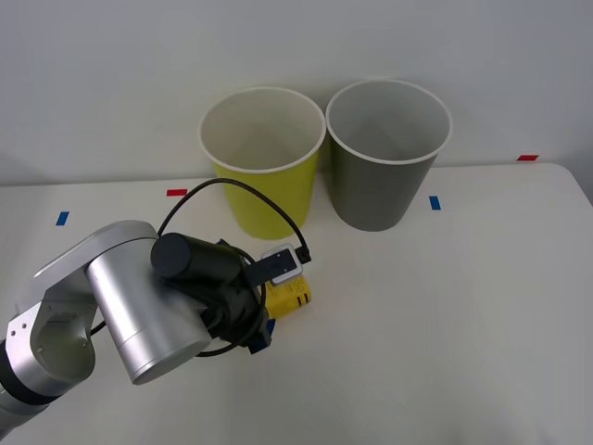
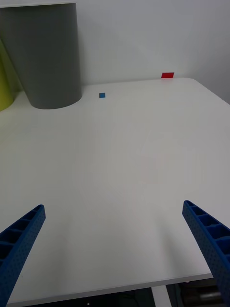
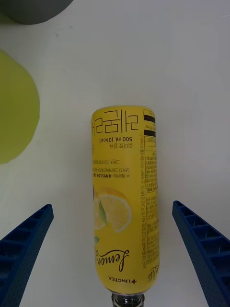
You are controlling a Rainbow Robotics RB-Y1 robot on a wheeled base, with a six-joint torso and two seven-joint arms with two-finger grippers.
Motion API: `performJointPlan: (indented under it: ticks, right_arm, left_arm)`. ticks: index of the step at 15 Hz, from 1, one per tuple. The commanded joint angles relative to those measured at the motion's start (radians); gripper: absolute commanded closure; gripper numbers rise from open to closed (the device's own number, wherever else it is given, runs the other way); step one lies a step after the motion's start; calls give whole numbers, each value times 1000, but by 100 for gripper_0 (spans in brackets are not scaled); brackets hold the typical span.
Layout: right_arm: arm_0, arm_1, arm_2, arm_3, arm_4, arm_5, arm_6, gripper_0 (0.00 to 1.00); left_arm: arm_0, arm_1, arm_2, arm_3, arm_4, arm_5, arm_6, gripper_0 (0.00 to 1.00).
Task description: Put cans in the gray bin and PET bottles in the light green bin.
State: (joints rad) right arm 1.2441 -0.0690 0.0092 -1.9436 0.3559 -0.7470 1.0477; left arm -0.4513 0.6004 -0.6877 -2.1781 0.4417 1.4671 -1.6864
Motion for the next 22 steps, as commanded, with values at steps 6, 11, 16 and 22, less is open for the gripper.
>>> performJointPlan:
  ticks: [6, 11, 16, 22]
  right_arm:
    - [0, 0, 0, 0, 0, 0, 0, 0]
    - [0, 0, 0, 0, 0, 0, 0, 0]
    - [0, 0, 0, 0, 0, 0, 0, 0]
    - [0, 0, 0, 0, 0, 0, 0, 0]
  left_arm:
    - [-116, -156, -1, 216, 11, 70, -84, 15]
    - [-150, -223, -1, 311, -1, 114, -124, 15]
    - [-153, -263, 0, 339, -34, 148, -128, 15]
    - [-153, -326, 0, 426, -81, 148, -139, 15]
